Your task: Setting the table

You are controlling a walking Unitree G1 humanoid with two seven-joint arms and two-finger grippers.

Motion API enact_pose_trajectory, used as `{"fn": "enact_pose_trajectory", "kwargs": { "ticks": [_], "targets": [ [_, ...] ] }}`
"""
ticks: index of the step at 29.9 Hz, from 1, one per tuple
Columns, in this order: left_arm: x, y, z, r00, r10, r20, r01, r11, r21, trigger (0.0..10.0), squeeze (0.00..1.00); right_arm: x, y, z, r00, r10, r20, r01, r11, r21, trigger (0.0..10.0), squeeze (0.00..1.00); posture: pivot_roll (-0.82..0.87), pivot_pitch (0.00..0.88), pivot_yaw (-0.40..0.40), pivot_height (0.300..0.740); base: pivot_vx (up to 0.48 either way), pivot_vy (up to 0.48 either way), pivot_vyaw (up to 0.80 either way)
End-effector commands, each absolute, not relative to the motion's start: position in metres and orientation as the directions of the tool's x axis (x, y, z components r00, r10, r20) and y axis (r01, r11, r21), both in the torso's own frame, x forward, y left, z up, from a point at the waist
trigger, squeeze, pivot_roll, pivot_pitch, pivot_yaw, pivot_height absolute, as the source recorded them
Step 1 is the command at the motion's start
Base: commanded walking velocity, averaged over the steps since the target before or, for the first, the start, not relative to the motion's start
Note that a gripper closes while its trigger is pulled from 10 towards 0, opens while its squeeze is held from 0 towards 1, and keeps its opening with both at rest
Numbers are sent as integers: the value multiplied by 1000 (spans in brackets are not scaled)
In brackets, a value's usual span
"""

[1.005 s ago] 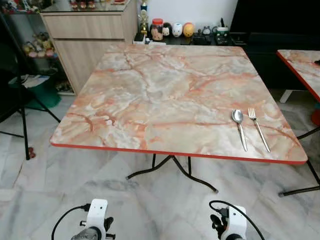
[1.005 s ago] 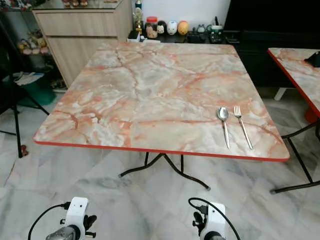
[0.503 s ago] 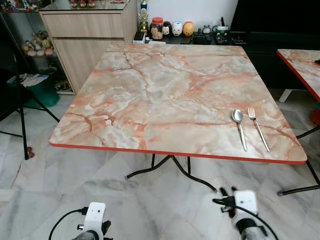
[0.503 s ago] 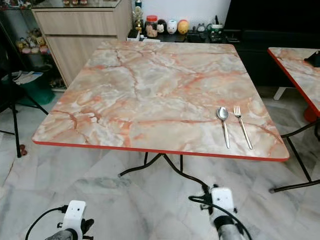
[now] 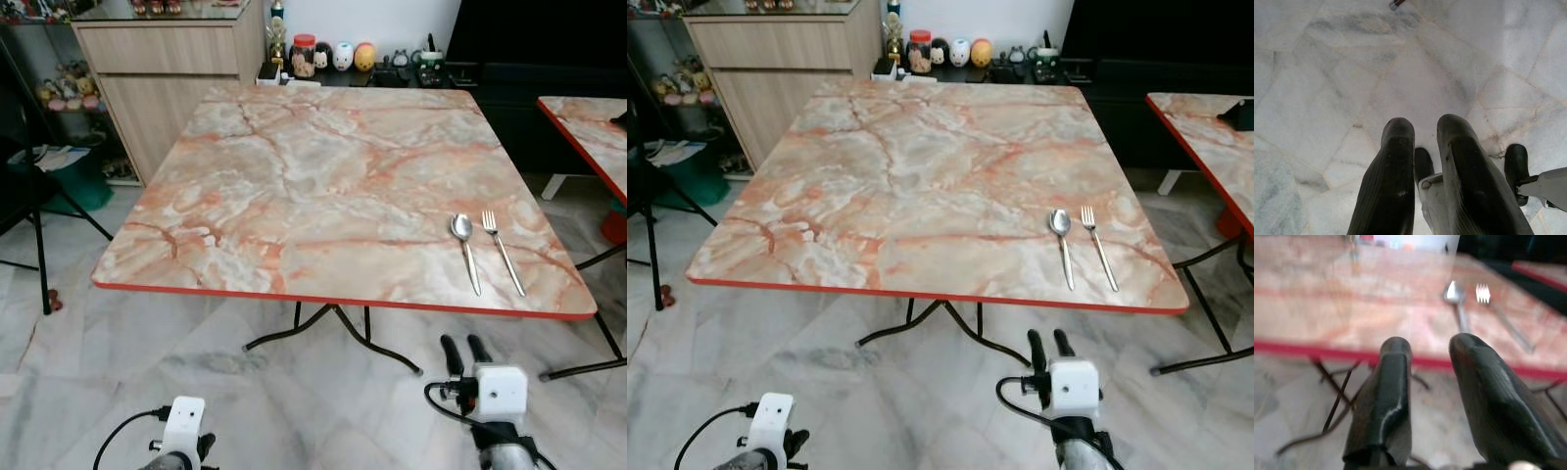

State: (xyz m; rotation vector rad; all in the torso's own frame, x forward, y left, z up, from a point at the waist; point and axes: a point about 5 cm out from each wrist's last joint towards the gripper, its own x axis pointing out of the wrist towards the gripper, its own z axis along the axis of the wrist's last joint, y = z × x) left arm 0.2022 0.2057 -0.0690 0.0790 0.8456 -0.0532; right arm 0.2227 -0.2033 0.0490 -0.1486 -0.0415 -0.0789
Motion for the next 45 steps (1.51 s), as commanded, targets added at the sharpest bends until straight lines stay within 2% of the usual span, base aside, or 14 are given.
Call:
{"fn": "enact_pose_trajectory", "kwargs": {
  "ticks": [1, 4, 12, 26, 45],
  "targets": [
    [197, 209, -72, 643, -1, -766, 70, 996, 58, 10000, 0, 235, -211, 62, 989, -124, 84, 135, 982, -136, 10000, 0, 0, 0, -15, 740, 0, 0, 0],
    [197, 209, -72, 639, -2, -769, 74, 995, 59, 10000, 0, 250, -217, 71, 977, -185, 110, 199, 971, -136, 10000, 0, 0, 0, -9, 740, 0, 0, 0],
    [199, 206, -72, 642, 0, -767, 63, 997, 53, 10000, 0, 274, -214, 97, 966, -201, 164, 217, 973, -81, 10000, 0, 6, 0, -9, 740, 0, 0, 0],
    [191, 218, -73, 643, 24, -765, 34, 998, 59, 10000, 0, 286, -217, 105, 963, -225, 149, 236, 970, -59, 10000, 0, 19, 0, -11, 740, 0, -69, 0],
    [199, 213, -69, 661, 14, -751, 23, 999, 39, 10000, 0, 282, -220, 109, 952, -247, 178, 256, 966, -28, 10000, 0, 20, 0, -14, 740, 0, -38, 0]
  ]
}}
